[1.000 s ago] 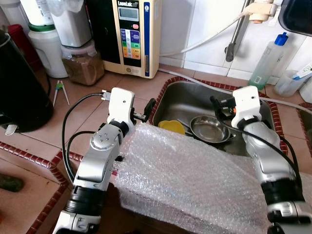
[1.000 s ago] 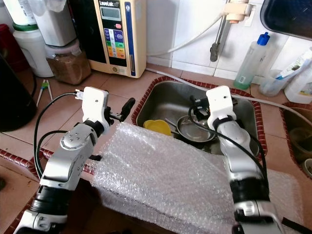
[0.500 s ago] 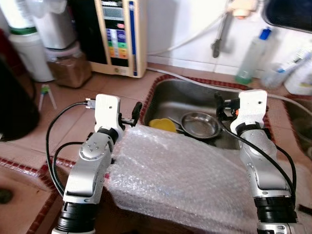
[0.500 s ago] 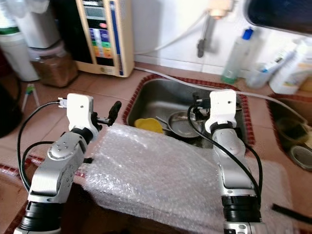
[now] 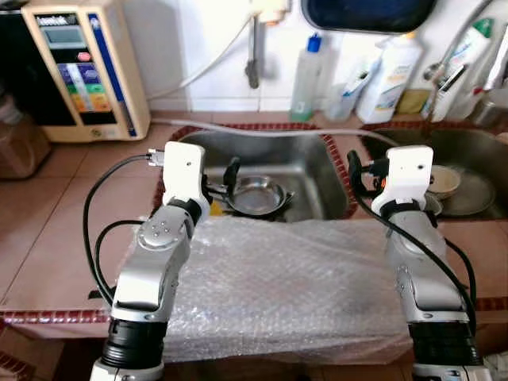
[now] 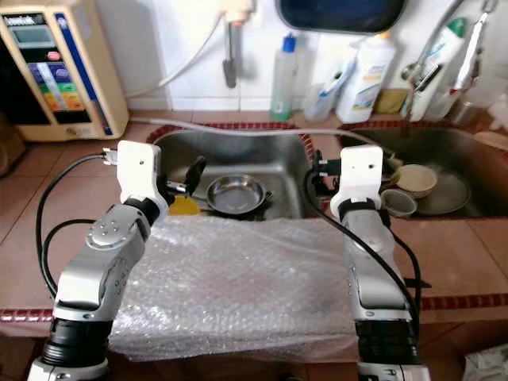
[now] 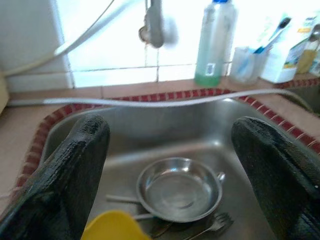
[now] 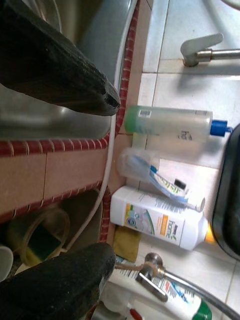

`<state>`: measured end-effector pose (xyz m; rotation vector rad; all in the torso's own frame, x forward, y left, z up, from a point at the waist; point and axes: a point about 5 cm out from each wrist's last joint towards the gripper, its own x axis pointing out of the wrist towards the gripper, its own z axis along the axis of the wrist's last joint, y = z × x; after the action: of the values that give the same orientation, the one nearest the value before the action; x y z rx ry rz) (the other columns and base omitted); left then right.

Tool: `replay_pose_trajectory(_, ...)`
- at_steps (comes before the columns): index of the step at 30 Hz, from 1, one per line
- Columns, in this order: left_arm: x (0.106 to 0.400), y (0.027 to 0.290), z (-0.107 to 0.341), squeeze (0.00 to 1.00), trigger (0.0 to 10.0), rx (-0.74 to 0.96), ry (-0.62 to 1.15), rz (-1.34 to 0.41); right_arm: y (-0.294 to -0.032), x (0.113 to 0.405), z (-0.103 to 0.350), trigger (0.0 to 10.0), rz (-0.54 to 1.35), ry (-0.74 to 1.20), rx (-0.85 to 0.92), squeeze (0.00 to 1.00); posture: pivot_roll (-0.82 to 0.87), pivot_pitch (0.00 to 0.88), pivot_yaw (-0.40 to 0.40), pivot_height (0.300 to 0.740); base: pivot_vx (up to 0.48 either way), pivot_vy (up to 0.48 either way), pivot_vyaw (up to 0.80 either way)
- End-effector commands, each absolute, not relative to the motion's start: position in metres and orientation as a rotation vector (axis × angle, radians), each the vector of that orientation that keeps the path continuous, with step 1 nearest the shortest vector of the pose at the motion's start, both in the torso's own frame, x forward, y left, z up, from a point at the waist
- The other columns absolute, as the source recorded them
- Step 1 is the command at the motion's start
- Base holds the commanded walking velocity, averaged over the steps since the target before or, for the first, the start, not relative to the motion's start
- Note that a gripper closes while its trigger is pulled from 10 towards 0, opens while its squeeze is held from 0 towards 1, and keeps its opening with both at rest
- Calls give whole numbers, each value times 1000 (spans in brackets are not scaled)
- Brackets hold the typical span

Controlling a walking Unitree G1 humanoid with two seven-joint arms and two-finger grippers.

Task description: Kitchen organization

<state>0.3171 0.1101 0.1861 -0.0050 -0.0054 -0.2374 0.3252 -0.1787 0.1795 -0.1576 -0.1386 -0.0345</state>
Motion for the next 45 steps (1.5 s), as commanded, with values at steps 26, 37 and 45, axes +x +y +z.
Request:
replay_pose_trajectory(26, 327, 111, 189, 0, 10000, -45, 58, -189, -174, 329, 180, 10000, -5, -129, -83, 0, -73, 54, 32, 740, -77, 0, 0)
replay_pose_trajectory(37, 327, 110, 188, 0, 10000, -47, 71, -193, -176, 329, 180, 10000, -13, -125, -72, 0, -76, 55, 31, 740, -249, 0, 0)
replay_pose_trajectory(45, 328, 110, 188, 0, 10000, -47, 73, -195, -177, 332, 183, 10000, -14, -130, -70, 0, -74, 52, 29, 740, -251, 0, 0)
